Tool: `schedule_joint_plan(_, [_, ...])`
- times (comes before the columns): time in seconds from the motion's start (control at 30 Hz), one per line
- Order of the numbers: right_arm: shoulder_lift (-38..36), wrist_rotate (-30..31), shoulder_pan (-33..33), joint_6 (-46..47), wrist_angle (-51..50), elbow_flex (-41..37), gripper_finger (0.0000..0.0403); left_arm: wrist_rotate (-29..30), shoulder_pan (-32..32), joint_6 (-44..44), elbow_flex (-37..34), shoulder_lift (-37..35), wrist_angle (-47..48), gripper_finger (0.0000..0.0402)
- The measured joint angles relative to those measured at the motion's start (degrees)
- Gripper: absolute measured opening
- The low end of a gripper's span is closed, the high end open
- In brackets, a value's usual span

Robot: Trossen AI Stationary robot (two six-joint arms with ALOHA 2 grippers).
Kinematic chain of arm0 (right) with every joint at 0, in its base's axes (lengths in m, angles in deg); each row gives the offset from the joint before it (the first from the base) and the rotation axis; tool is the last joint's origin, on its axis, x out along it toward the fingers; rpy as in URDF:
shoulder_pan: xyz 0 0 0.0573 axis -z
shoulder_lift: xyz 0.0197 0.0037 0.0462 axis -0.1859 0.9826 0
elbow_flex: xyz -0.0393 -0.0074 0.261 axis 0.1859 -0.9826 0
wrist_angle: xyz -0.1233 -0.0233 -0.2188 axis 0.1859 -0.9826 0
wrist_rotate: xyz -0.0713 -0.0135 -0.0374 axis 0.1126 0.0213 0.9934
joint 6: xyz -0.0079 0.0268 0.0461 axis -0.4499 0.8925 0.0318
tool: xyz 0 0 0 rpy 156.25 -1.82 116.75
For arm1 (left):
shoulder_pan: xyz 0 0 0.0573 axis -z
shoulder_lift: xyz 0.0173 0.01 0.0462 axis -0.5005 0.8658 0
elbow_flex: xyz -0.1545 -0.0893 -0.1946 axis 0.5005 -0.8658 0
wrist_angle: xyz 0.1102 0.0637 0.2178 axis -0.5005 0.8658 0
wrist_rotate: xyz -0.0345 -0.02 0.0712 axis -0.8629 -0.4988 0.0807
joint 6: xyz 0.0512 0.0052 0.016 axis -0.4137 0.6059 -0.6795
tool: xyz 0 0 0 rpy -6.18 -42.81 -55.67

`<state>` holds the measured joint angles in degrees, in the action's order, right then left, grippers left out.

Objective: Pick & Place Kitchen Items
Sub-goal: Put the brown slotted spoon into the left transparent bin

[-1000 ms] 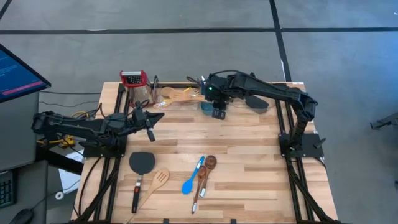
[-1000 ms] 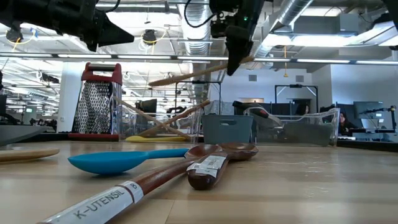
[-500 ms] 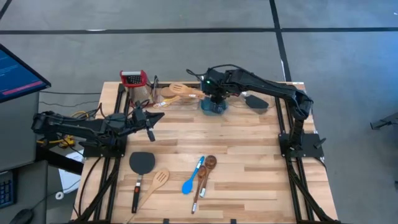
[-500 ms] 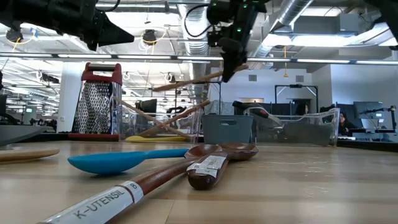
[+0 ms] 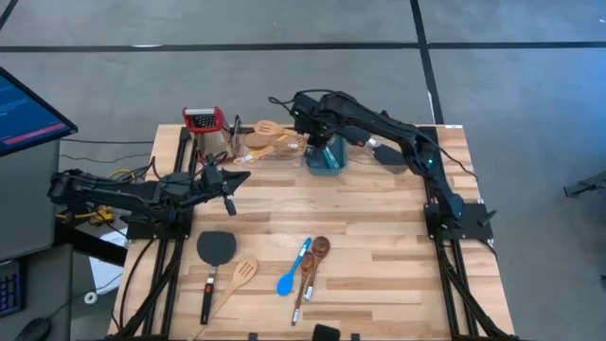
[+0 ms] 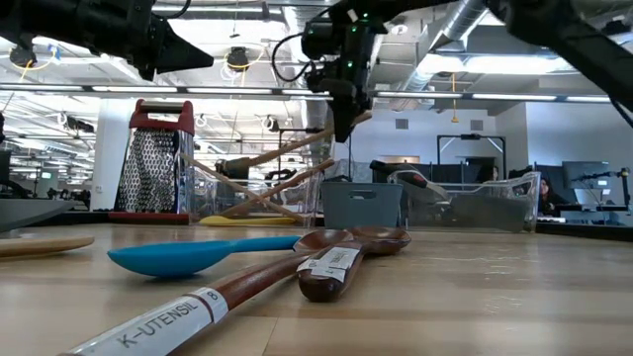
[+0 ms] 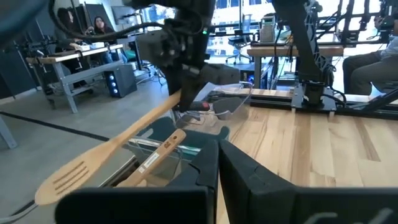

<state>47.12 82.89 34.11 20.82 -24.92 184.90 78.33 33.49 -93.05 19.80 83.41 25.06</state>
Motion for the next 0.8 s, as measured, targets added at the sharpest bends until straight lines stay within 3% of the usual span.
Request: schedule_joint_plan(0.8, [6.73, -2.94, -0.52, -1.88, 3.16, 2.17, 0.0082, -0.02, 0.00, 0.39, -0.02, 0.02, 0.04, 0.0002])
